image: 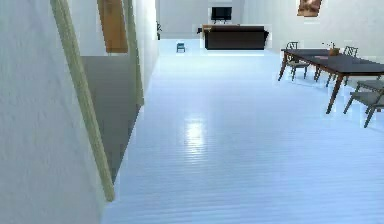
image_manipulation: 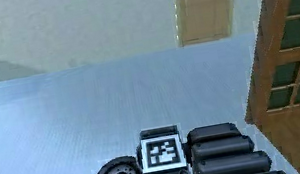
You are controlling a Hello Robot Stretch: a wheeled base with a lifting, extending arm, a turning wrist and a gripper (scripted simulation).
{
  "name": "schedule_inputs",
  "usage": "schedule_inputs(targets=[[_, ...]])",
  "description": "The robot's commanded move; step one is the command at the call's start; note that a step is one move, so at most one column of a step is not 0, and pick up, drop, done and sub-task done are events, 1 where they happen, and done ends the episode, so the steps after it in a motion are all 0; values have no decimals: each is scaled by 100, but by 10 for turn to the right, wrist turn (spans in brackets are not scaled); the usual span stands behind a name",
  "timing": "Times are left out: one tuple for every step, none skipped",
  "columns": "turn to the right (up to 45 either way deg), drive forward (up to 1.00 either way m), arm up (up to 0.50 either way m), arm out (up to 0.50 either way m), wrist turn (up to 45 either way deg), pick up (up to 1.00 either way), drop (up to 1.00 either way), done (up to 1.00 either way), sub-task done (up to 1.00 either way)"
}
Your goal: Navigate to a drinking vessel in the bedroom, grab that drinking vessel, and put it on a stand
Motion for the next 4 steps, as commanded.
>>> schedule_inputs(targets=[[0,100,0,0,0,0,0,0,0],[0,100,0,0,0,0,0,0,0],[0,100,0,0,0,0,0,0,0],[0,100,0,0,0,0,0,0,0]])
